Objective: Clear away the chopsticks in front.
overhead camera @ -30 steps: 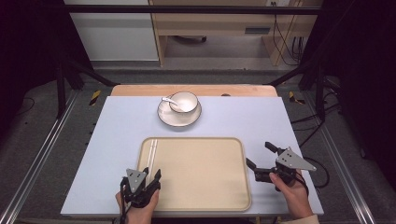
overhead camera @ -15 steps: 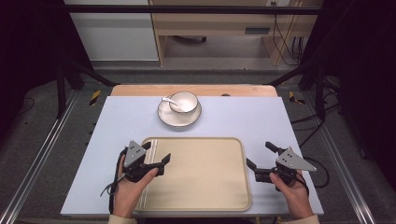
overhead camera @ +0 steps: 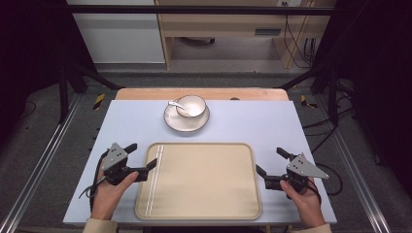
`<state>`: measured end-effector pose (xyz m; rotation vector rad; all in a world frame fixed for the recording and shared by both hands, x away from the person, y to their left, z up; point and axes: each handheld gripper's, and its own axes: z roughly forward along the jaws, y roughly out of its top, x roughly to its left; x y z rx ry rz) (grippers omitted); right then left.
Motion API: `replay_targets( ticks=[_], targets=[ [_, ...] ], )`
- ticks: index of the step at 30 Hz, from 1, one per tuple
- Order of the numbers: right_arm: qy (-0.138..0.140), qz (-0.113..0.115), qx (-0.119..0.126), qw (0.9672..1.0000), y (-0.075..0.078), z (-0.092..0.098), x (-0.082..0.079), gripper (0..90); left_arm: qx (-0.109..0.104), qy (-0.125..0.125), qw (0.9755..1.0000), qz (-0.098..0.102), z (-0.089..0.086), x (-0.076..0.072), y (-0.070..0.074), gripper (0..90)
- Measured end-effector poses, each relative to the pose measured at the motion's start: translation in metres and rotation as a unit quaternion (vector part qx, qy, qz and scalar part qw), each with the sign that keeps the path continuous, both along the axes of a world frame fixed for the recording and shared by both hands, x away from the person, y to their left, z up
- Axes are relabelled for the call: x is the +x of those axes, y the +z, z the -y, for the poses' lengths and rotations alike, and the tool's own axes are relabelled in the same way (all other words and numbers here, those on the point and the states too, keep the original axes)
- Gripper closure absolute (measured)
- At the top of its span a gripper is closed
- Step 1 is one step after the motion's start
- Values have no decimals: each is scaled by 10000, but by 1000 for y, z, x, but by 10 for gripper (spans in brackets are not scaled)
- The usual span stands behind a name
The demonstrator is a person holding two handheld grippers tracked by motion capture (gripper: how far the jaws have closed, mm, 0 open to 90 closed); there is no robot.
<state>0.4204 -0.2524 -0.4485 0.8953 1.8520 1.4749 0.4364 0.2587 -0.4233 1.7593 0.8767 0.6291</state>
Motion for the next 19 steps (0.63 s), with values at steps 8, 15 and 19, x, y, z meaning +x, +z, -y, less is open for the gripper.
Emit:
replay_targets(
  ticks=[8, 15, 19],
  targets=[
    [7, 2, -11, 10000, 0, 0, 0, 37, -375, 48, 9988, 307, -27, -10, -4, 69],
    [21, 47, -5, 10000, 0, 0, -1, 33, -603, -178, 9971, 430, -42, -16, -14, 69],
    [44, 74, -14, 10000, 0, 0, -1, 33, -442, -419, 9971, 455, -40, -16, -17, 69]
  ],
)
